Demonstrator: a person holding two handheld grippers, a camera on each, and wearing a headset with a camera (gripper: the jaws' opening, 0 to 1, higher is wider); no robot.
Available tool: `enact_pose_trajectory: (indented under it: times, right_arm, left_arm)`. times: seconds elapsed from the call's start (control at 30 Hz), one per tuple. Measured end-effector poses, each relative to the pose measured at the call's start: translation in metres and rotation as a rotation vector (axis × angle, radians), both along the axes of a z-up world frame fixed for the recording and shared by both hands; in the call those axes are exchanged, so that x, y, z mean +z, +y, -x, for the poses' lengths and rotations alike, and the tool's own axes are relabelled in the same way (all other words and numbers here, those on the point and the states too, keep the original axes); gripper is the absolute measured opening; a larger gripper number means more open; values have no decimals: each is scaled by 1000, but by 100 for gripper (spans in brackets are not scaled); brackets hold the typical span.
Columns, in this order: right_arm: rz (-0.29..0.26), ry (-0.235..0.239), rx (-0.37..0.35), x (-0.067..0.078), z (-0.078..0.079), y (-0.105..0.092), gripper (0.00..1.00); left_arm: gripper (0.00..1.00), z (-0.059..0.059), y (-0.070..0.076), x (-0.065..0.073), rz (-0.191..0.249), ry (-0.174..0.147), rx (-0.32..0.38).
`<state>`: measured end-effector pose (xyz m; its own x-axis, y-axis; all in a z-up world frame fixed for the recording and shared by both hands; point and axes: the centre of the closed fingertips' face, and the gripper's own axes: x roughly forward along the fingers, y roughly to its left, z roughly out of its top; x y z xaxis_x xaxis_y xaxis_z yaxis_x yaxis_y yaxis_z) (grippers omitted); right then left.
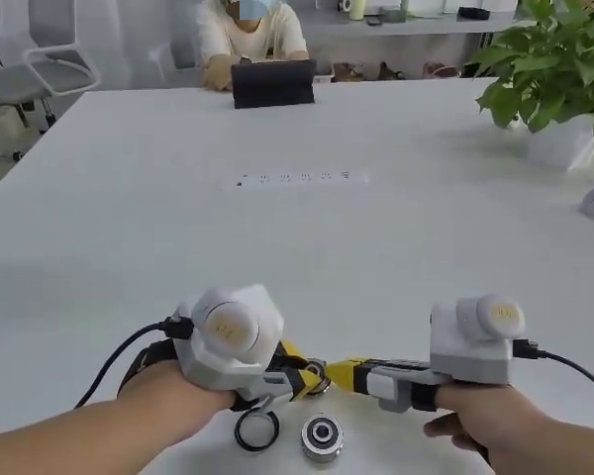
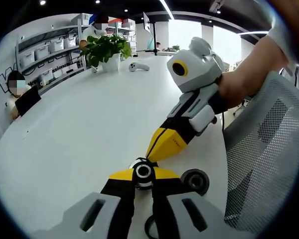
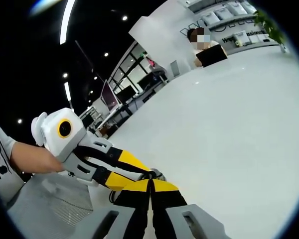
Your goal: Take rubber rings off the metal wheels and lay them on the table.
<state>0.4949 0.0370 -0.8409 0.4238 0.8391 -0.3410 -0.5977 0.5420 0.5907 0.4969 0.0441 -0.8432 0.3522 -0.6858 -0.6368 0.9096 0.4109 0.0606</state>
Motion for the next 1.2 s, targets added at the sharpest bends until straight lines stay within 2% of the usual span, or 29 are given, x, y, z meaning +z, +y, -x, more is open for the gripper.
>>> enact_pose_trajectory:
  times: [0.33,0.4,0.47,0.5,0.53,1.0,1.07,1.2]
  right_arm:
    - [-23,3,14,3,3,5,0]
    - [-36,5,22,4,4,7,0]
    - [-74,8,30,11,5,11,0]
    - [-50,-2,32,9,4,10,0]
    - [-51,-4,37,9,4,10,0]
    - [-167,56,39,16,13,10,0]
    - [-167,57,36,17,13,10,0]
    - [-134,22,27,14,9,6,0]
  left_arm:
    - [7,0,0,0,0,-1,2]
    - [7,0,0,0,0,0,3]
    - [7,0,0,0,1,0,3]
    - [7,0,0,0,2,1,4]
    - [7,0,0,0,4,0,3]
    - [7,0,0,0,11,4,-3]
    - [7,1,0,0,11,5,-6]
    - [7,1,0,0,13,9,5]
